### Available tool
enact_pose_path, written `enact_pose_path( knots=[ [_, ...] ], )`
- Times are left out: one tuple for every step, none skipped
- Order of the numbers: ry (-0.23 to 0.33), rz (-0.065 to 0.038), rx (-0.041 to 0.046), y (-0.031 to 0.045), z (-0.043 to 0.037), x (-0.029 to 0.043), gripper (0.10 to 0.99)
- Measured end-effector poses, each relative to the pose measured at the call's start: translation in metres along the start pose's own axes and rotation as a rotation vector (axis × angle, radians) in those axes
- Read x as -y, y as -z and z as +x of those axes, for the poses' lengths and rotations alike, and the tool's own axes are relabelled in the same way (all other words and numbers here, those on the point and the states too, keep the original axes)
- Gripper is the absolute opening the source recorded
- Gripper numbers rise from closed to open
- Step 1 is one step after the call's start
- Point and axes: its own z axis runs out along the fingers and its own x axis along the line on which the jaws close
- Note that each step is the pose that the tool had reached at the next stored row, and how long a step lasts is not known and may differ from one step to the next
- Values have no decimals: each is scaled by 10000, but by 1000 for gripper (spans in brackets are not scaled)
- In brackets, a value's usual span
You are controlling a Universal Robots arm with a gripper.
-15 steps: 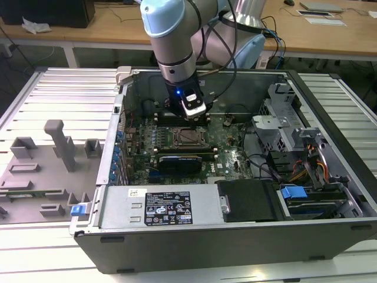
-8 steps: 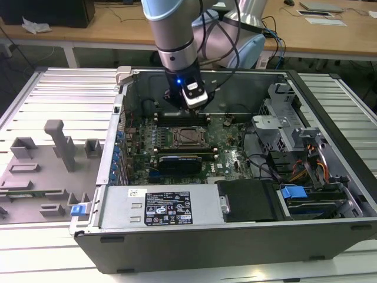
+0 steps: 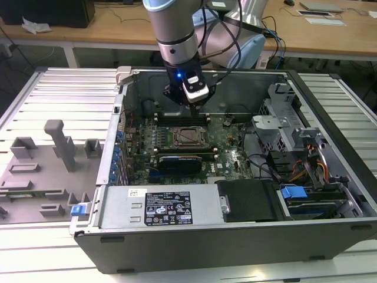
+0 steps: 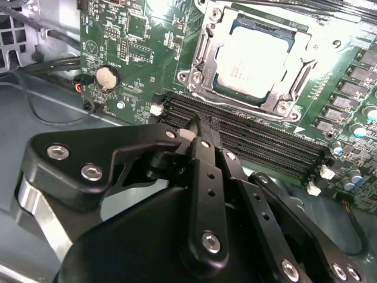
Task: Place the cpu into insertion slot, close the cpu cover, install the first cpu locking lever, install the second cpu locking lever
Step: 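Install the first cpu locking lever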
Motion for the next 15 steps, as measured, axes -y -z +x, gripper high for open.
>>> enact_pose_path(
  knots=[
    [-9,31,-93,-1,-1,0,106],
    [-39,107,-367,-5,-7,-2,106],
    [-56,162,-567,-7,-12,-3,106],
    [-81,233,-814,-10,-17,-4,106],
    [-106,309,-1082,-13,-23,-5,106],
    [-147,420,-1473,-17,-30,-7,106],
    [-160,458,-1602,-19,-33,-8,106],
    [-176,508,-1780,-21,-38,-9,106],
    [-200,581,-2035,-24,-44,-10,106],
    [-212,612,-2141,-24,-45,-10,106],
    [-212,616,-2143,-24,-44,-10,106],
    [-212,617,-2143,-23,-44,-10,106],
    [-212,617,-2142,-24,-44,-10,106],
    [-200,707,-2133,-25,-45,-11,106],
    [-179,845,-2116,-25,-45,-10,106]
  ],
)
